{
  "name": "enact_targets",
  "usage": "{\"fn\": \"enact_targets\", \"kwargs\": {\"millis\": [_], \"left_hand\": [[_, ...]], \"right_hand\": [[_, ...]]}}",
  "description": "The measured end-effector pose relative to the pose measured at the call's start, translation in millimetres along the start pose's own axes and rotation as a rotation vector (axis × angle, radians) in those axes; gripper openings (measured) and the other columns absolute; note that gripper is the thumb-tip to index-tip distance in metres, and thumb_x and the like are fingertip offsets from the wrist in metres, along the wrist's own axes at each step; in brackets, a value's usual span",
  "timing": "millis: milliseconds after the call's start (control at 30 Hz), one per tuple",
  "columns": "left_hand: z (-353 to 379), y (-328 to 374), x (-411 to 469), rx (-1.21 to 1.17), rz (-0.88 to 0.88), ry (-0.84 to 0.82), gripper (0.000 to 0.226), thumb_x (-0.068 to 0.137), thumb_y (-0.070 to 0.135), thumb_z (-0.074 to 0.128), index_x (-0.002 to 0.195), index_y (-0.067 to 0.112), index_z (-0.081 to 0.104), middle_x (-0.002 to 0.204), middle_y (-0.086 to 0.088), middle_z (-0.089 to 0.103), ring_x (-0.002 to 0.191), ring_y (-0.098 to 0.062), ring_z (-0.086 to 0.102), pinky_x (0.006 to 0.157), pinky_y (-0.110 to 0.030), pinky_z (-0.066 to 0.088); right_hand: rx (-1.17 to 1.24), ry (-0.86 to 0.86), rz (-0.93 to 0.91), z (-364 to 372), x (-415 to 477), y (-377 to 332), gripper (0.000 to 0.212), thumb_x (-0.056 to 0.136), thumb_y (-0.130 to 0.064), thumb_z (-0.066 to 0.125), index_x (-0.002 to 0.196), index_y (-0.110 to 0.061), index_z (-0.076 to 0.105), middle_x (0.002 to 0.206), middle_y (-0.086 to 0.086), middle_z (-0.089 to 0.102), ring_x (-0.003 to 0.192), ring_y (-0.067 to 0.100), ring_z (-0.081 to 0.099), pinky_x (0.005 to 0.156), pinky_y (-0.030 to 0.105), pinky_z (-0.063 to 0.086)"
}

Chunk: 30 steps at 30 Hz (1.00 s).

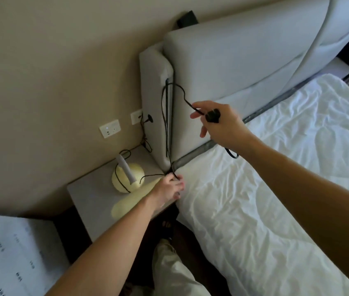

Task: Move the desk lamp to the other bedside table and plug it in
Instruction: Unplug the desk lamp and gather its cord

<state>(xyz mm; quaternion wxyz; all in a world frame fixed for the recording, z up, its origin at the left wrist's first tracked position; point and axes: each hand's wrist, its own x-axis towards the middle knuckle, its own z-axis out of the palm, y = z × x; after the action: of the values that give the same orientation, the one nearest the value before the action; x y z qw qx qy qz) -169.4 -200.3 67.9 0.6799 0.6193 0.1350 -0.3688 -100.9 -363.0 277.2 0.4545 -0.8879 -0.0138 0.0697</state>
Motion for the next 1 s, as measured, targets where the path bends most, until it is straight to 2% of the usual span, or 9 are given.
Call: {"fn": "enact_targets", "kwargs": {"millis": [167, 233, 300, 400, 567, 633, 733, 833, 1000], "left_hand": [[-40.7, 79.4, 32.6, -0.305, 0.175, 0.151, 0.011, 0.097, 0.010, 0.060, 0.106, 0.014, 0.065, 0.131, -0.006, 0.065, 0.121, -0.020, 0.062, 0.089, -0.039, 0.053], [-73.4, 99.9, 30.2, -0.327, 0.195, 0.257, 0.013, 0.101, 0.019, 0.055, 0.106, 0.013, 0.065, 0.128, -0.003, 0.069, 0.117, -0.018, 0.065, 0.086, -0.038, 0.054], [-111.0, 114.1, 18.6, -0.339, 0.190, 0.412, 0.022, 0.104, 0.025, 0.047, 0.096, 0.013, 0.063, 0.116, -0.006, 0.074, 0.107, -0.018, 0.069, 0.079, -0.034, 0.053], [-165.1, 110.8, -2.9, -0.281, 0.128, 0.654, 0.030, 0.107, 0.026, 0.039, 0.085, 0.014, 0.056, 0.096, -0.010, 0.076, 0.082, -0.020, 0.071, 0.064, -0.027, 0.047], [-240.5, 71.8, -36.9, -0.055, -0.075, 0.941, 0.021, 0.102, 0.020, 0.045, 0.094, 0.011, 0.062, 0.053, -0.004, 0.069, 0.040, -0.011, 0.060, 0.043, -0.021, 0.045], [-259.5, 54.4, -42.0, 0.119, -0.161, 0.934, 0.018, 0.100, 0.019, 0.050, 0.096, 0.007, 0.063, 0.063, -0.011, 0.071, 0.046, -0.016, 0.063, 0.043, -0.023, 0.049], [-272.8, 30.7, -35.7, 0.249, -0.199, 0.865, 0.021, 0.100, 0.020, 0.052, 0.096, 0.008, 0.068, 0.082, -0.014, 0.074, 0.067, -0.026, 0.068, 0.066, -0.037, 0.057], [-273.9, 17.3, -17.0, 0.092, -0.165, 0.794, 0.017, 0.103, 0.015, 0.047, 0.109, 0.007, 0.061, 0.085, -0.013, 0.068, 0.062, -0.024, 0.067, 0.055, -0.034, 0.053], [-278.5, 8.1, 18.8, -0.325, -0.220, 0.734, 0.016, 0.101, -0.002, 0.037, 0.111, 0.004, 0.047, 0.085, -0.018, 0.064, 0.067, -0.034, 0.067, 0.056, -0.041, 0.059]], "right_hand": [[0.033, -0.255, -0.202, 6.2, 48.1, -10.8, 0.039, 0.095, 0.009, 0.049, 0.129, -0.008, 0.059, 0.109, 0.005, 0.072, 0.066, -0.002, 0.064, 0.061, 0.019, 0.054], [-0.003, -0.387, -0.232, 18.2, 66.8, -16.9, 0.037, 0.095, 0.006, 0.052, 0.127, -0.010, 0.061, 0.108, 0.002, 0.073, 0.068, 0.005, 0.068, 0.066, 0.024, 0.058], [-0.076, -0.523, -0.266, 38.3, 88.4, -22.8, 0.038, 0.094, 0.004, 0.052, 0.126, -0.013, 0.062, 0.107, -0.002, 0.073, 0.069, 0.016, 0.070, 0.069, 0.024, 0.058], [-0.179, -0.664, -0.275, 72.0, 111.3, -22.7, 0.046, 0.091, 0.004, 0.052, 0.128, -0.022, 0.061, 0.105, -0.006, 0.074, 0.068, 0.001, 0.068, 0.073, 0.025, 0.059], [-0.230, -0.701, -0.111, 131.1, 137.2, -1.4, 0.045, 0.091, 0.000, 0.052, 0.128, -0.025, 0.059, 0.105, -0.004, 0.074, 0.062, 0.003, 0.066, 0.076, 0.029, 0.060], [-0.310, -0.648, -0.009, 154.8, 140.6, 19.4, 0.045, 0.091, -0.005, 0.055, 0.130, -0.027, 0.056, 0.109, 0.002, 0.072, 0.069, 0.012, 0.070, 0.073, 0.031, 0.061], [-0.326, -0.621, 0.218, 188.3, 131.7, 50.6, 0.040, 0.093, -0.011, 0.059, 0.131, -0.022, 0.055, 0.109, 0.014, 0.067, 0.074, 0.027, 0.073, 0.066, 0.040, 0.063], [-0.267, -0.569, 0.350, 224.2, 113.2, 73.2, 0.036, 0.091, -0.007, 0.060, 0.126, -0.014, 0.059, 0.104, 0.014, 0.072, 0.069, 0.022, 0.070, 0.066, 0.034, 0.060], [-0.317, -0.496, 0.402, 285.6, 95.1, 101.7, 0.032, 0.086, -0.037, 0.068, 0.104, -0.011, 0.066, 0.095, 0.008, 0.066, 0.086, 0.024, 0.065, 0.070, 0.033, 0.054]]}}
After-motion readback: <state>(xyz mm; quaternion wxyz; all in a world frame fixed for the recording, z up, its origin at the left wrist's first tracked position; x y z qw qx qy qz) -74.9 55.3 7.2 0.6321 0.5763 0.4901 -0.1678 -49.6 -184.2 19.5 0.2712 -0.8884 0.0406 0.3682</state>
